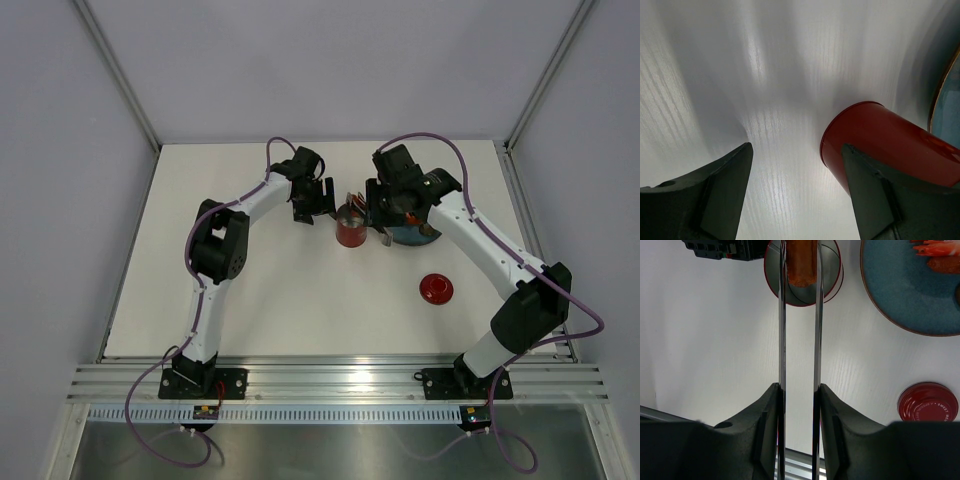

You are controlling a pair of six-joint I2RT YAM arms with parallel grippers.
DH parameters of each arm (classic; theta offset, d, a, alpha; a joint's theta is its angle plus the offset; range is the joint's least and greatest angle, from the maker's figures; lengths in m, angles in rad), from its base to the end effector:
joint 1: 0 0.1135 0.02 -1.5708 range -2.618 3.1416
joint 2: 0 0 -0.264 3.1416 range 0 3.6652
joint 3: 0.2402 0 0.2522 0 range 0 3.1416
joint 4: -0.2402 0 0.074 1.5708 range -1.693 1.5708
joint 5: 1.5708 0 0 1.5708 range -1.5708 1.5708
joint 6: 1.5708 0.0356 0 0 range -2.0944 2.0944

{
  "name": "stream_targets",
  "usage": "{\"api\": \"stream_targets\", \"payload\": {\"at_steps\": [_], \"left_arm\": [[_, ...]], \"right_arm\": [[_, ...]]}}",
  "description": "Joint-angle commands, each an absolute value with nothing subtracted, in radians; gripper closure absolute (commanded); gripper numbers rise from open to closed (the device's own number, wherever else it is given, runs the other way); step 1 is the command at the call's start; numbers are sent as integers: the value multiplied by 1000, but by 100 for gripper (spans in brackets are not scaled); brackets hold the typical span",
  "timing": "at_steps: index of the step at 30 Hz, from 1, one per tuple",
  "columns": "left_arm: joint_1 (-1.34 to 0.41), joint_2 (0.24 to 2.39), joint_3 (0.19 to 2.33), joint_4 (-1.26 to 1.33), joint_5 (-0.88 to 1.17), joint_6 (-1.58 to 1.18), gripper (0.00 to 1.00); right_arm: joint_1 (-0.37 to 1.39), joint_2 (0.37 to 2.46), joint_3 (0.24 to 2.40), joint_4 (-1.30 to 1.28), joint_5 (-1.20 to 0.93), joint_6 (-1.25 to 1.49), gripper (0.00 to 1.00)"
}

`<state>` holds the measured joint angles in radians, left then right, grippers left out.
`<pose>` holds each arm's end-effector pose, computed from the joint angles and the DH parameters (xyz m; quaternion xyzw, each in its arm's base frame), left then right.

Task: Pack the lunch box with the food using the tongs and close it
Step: Place the fake food in the packing box.

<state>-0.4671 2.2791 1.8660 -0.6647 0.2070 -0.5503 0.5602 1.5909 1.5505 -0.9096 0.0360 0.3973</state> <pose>0.4357 -0.2279 0.1747 -0.0149 0.9648 -0.2057 0.1632 0.2855 0.1776 0.3384 -0.0720 0.9493 0.1255 0.2790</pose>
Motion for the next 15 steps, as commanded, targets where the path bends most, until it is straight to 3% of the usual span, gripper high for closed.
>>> {"api": "stream_targets", "payload": {"at_steps": [1, 15], "left_arm": [[-469, 2279, 1888, -657, 232, -554, 25], [-471, 2260, 1867, -652, 232, -555, 25]], "right_arm": [[575, 1574, 1582, -884, 46, 403, 69], [588, 1562, 1569, -890, 54, 417, 55]]}}
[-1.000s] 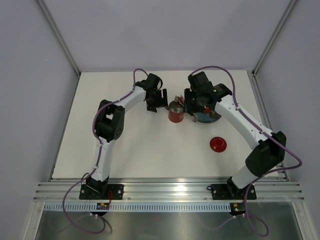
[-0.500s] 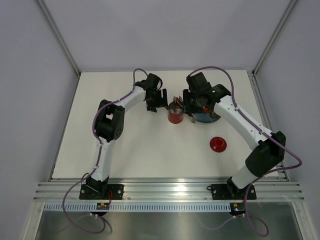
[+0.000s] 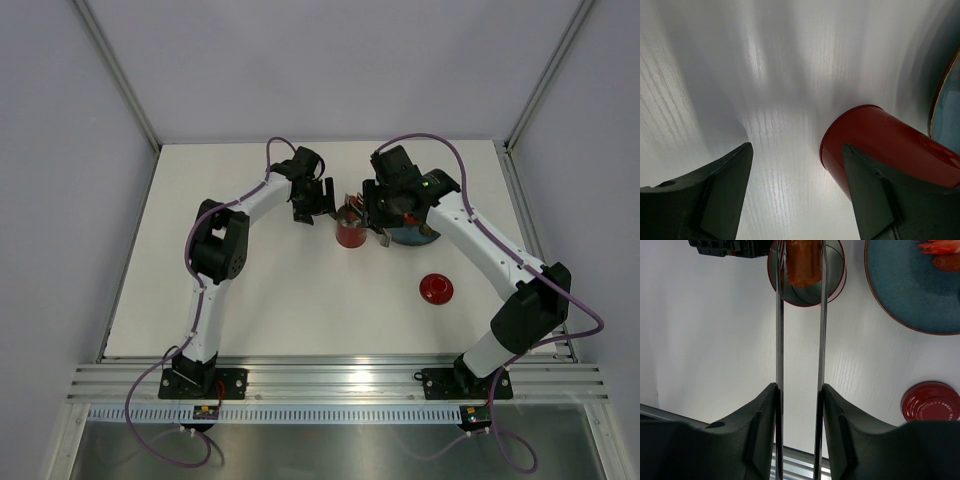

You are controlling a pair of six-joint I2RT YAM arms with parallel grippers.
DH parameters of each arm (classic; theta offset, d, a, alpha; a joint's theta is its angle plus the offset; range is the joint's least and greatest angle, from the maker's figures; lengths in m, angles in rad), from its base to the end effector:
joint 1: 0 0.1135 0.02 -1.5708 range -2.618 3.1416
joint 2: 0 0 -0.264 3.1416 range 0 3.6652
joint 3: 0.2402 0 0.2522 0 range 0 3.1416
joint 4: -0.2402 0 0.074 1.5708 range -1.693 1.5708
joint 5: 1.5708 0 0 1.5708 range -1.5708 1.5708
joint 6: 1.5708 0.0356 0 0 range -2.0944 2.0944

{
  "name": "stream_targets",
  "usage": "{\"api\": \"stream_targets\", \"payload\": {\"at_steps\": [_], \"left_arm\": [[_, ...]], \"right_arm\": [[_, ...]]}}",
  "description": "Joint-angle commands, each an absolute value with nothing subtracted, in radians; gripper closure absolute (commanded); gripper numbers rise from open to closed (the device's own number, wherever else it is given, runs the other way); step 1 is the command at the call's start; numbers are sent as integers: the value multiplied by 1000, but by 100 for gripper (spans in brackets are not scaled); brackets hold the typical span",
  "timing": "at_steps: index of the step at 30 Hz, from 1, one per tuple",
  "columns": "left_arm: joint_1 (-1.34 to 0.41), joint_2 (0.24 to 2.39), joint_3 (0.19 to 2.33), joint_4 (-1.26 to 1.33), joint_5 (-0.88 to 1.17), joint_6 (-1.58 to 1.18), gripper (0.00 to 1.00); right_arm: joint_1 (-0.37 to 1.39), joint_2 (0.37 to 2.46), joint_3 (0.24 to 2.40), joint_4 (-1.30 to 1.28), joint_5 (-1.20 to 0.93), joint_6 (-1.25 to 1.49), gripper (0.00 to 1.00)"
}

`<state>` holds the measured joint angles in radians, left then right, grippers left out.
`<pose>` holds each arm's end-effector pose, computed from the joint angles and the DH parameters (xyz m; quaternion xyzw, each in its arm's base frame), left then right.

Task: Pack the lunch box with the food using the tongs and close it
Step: Place the fake food in the packing box, then pick up the fake food from the plate.

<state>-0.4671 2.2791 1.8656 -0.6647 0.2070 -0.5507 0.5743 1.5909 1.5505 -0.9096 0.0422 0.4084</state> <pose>0.4357 -0.2279 0.1746 -0.0151 0.9648 -0.2057 0.1630 0.2831 0.1814 0.3384 -0.0724 0.9493 0.1264 0.2787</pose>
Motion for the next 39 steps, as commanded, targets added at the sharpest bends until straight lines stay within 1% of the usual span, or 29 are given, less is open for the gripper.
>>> {"api": "stream_targets", "payload": {"at_steps": [1, 10, 21, 23, 25, 26, 29, 30, 31, 36, 39], "left_arm": [[-471, 2258, 1865, -650, 232, -554, 25], [-471, 2252, 1858, -647, 232, -554, 25], [-471, 2243, 1850, -652, 226, -548, 25], [-471, 2238, 1847, -655, 221, -545, 25], [-469, 2232, 1842, -658, 215, -537, 25], [-468, 2229, 1839, -660, 209, -535, 25], [-465, 2209, 1824, -666, 189, -523, 25], [-462, 2203, 1818, -670, 172, -520, 25], [-460, 2189, 1812, -673, 167, -519, 25], [-413, 2129, 1754, -690, 134, -514, 25], [-384, 2073, 1712, -692, 112, -512, 25]], "right_arm": [[588, 1562, 1569, -890, 54, 416, 53], [595, 1555, 1572, -891, 60, 420, 52], [594, 1509, 1615, -908, 121, 425, 56], [592, 1499, 1627, -923, 141, 419, 59], [594, 1486, 1644, -942, 173, 411, 63], [594, 1482, 1652, -948, 211, 408, 67], [581, 1471, 1658, -982, 283, 400, 74], [569, 1468, 1652, -989, 293, 397, 77], [557, 1465, 1645, -991, 293, 394, 78], [453, 1447, 1569, -962, 253, 385, 78], [422, 1460, 1542, -951, 241, 379, 74]]}}
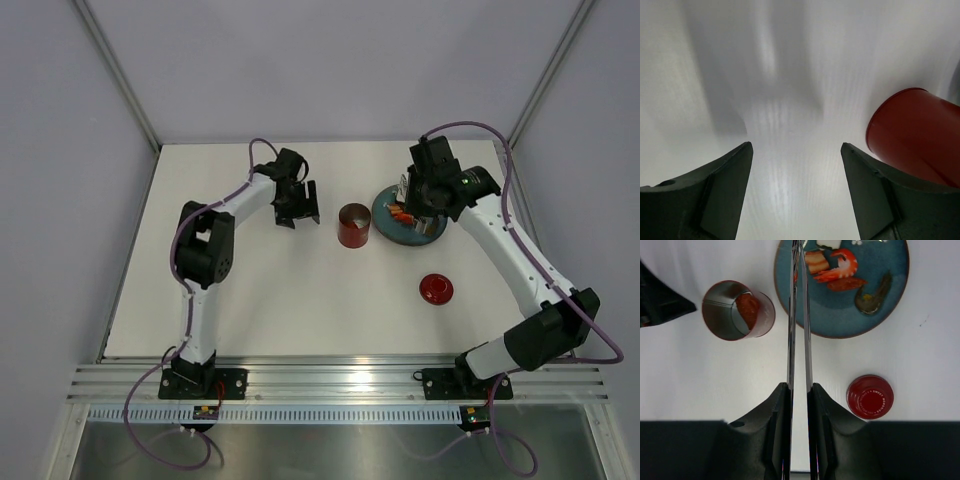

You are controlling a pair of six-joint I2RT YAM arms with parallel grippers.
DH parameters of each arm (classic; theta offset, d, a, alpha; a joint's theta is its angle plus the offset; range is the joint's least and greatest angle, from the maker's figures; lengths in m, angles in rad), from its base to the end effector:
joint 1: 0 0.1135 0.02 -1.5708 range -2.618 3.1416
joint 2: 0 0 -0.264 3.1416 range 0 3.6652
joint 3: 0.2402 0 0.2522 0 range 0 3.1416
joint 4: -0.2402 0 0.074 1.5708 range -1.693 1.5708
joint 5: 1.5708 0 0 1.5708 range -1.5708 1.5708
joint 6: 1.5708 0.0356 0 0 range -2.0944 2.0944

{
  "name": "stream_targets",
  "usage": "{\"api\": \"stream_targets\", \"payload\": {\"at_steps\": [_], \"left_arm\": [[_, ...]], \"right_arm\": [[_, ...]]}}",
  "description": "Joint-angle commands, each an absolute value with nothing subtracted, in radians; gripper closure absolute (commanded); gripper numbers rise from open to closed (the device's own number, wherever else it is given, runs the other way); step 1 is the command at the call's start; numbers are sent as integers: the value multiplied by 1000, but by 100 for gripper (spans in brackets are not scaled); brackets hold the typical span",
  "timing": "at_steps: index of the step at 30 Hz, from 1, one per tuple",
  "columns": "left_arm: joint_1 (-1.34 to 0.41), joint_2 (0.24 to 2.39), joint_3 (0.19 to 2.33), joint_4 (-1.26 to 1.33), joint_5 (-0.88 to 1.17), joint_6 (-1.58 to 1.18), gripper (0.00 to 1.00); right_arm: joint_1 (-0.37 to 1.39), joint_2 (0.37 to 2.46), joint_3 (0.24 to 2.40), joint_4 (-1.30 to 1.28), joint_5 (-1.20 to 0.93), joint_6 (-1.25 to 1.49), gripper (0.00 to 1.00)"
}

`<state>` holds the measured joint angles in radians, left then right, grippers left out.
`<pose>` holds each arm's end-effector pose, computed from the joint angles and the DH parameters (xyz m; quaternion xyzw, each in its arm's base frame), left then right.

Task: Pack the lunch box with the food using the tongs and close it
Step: Pick up the fake food from the plate.

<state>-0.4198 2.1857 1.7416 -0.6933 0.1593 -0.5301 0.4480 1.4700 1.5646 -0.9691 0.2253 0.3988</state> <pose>0.4224 -0.1947 0.1790 -0.0366 0.9730 -0.1671 0.1551 0.2751 0.1234 0.3756 0.0154 0.9347 0.0429 0.3525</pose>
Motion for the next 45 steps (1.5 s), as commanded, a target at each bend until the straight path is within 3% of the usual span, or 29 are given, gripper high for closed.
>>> {"api": "stream_targets", "payload": {"at_steps": [1, 18, 45], "left_arm": [[-374, 2057, 1703, -692, 104, -509, 25], [-364, 1767, 1451, -686, 11, -482, 23], [-365, 1753, 1439, -695, -26, -463, 23]], "right_arm": [[404, 1466, 1537, -943, 238, 379, 73], [299, 1597, 1535, -841, 161, 374, 55], [279, 1713, 1565, -758, 170, 413, 49]]}}
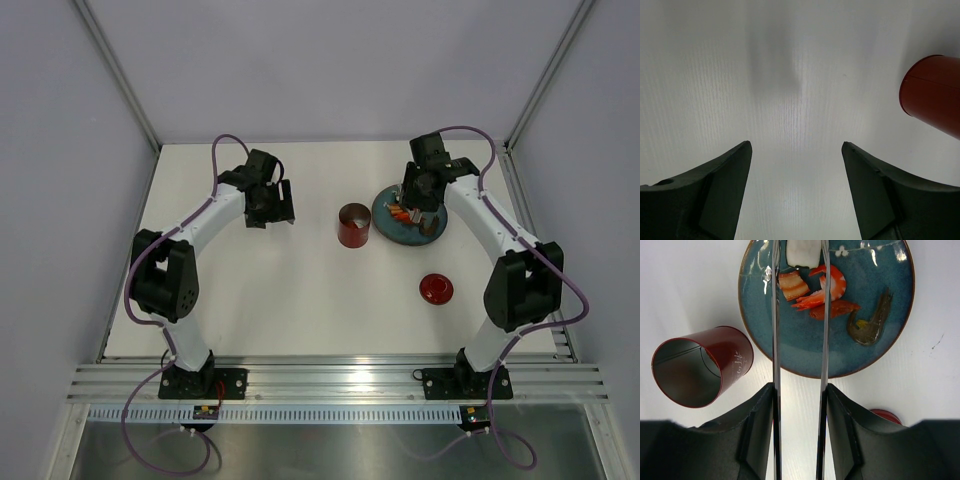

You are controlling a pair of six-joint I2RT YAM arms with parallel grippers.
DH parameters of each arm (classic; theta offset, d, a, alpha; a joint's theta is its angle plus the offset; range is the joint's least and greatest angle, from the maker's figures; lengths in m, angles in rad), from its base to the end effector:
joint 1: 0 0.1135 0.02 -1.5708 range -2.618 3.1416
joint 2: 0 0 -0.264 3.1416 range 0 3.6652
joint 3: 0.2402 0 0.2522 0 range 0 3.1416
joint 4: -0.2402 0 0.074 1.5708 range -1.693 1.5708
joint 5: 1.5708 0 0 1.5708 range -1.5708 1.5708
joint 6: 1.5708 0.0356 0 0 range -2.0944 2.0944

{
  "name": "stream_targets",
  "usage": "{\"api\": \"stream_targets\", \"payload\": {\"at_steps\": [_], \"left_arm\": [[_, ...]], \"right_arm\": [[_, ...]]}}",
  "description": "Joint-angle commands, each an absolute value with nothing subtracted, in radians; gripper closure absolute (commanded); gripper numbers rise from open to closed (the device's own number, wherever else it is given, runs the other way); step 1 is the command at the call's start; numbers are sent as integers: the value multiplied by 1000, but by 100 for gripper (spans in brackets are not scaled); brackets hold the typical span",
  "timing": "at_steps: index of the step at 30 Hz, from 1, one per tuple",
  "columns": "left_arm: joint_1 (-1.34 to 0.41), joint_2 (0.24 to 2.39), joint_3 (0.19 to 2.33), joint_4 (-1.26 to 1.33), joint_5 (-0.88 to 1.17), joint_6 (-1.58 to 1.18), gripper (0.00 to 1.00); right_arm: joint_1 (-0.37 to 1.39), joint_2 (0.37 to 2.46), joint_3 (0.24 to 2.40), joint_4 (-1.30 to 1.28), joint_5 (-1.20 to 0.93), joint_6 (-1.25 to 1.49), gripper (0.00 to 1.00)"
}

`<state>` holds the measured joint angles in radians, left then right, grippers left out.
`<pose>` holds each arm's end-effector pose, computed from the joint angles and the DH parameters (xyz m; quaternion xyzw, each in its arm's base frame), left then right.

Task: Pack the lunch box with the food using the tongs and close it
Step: Pick up the fake food from the plate.

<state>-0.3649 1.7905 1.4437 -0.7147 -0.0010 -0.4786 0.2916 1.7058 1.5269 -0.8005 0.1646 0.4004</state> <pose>0.3566 -0.1362 0.2486 -0.0551 0.9662 -0.1027 0.2300 0.3542 0.1002 0.3000 0.0758 0.9506 0.0245 0.2999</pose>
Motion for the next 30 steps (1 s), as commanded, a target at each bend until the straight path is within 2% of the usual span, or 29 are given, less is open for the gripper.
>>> {"api": "stream_targets", "payload": {"at_steps": [1, 30], "left_arm": [[-364, 1753, 1439, -695, -26, -463, 23], [-365, 1787, 1471, -707, -28, -449, 23]], "right_arm": [[278, 1715, 1565, -755, 170, 414, 50], [262, 1809, 1552, -703, 146, 440, 46]]}}
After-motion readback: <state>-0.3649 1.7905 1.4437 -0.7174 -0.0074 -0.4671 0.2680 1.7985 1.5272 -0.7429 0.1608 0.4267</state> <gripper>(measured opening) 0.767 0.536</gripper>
